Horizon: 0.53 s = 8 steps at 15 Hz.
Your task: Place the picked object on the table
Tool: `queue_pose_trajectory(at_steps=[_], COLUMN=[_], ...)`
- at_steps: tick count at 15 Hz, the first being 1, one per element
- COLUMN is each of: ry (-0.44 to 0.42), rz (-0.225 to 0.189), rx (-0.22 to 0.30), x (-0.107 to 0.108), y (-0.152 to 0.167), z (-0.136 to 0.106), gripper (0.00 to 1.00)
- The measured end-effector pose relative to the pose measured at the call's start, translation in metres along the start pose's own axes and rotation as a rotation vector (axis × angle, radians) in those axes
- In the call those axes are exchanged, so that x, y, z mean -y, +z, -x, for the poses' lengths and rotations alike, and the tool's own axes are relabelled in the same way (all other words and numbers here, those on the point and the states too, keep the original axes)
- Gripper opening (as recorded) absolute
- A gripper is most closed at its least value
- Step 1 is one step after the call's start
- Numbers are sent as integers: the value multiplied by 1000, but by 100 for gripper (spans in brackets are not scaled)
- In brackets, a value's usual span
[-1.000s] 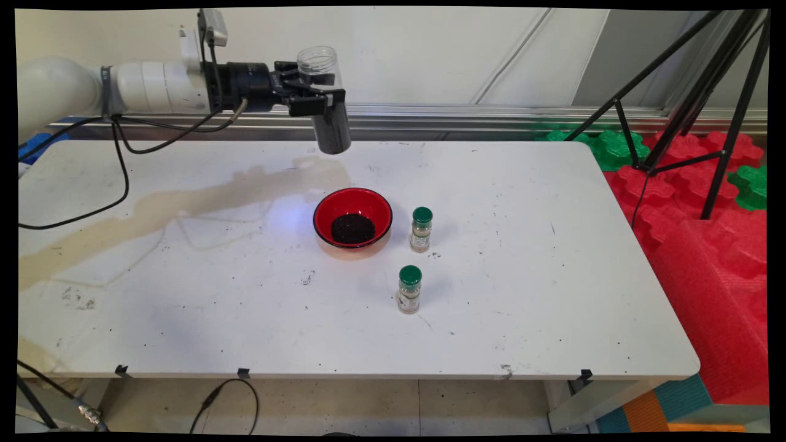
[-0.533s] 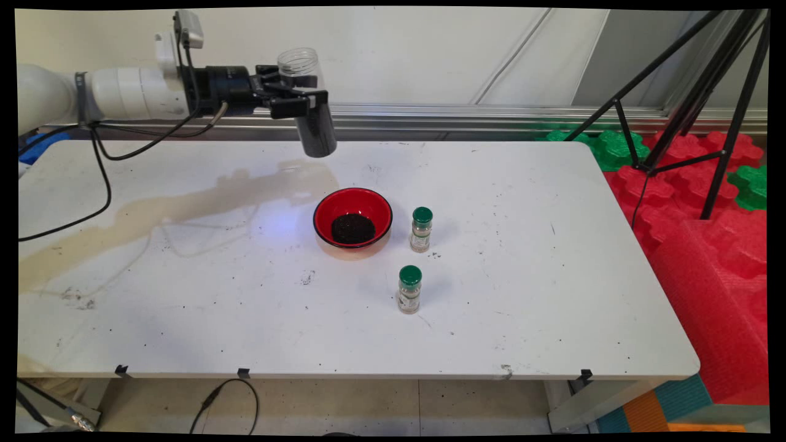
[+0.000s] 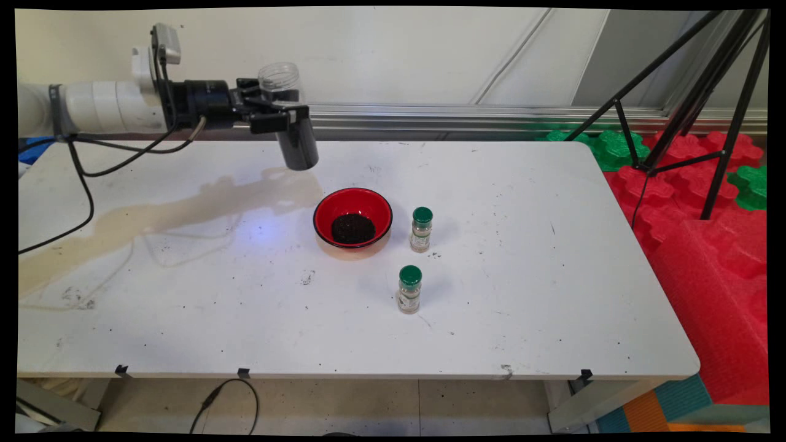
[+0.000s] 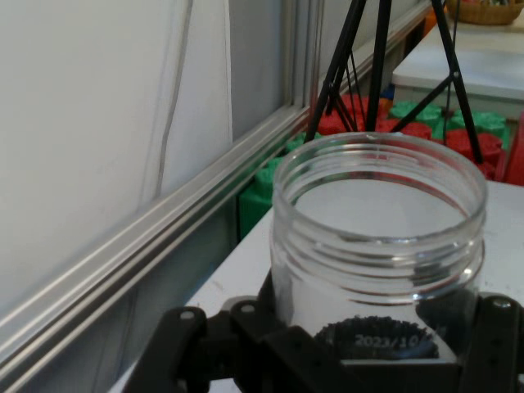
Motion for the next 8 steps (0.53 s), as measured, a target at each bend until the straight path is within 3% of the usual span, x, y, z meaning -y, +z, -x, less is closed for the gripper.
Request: queue_pose_trajectory(at_steps=[8], ry=[14], rz=[1], rx=[55], x=[-4], y=[-29], z=[35], gripper=[0])
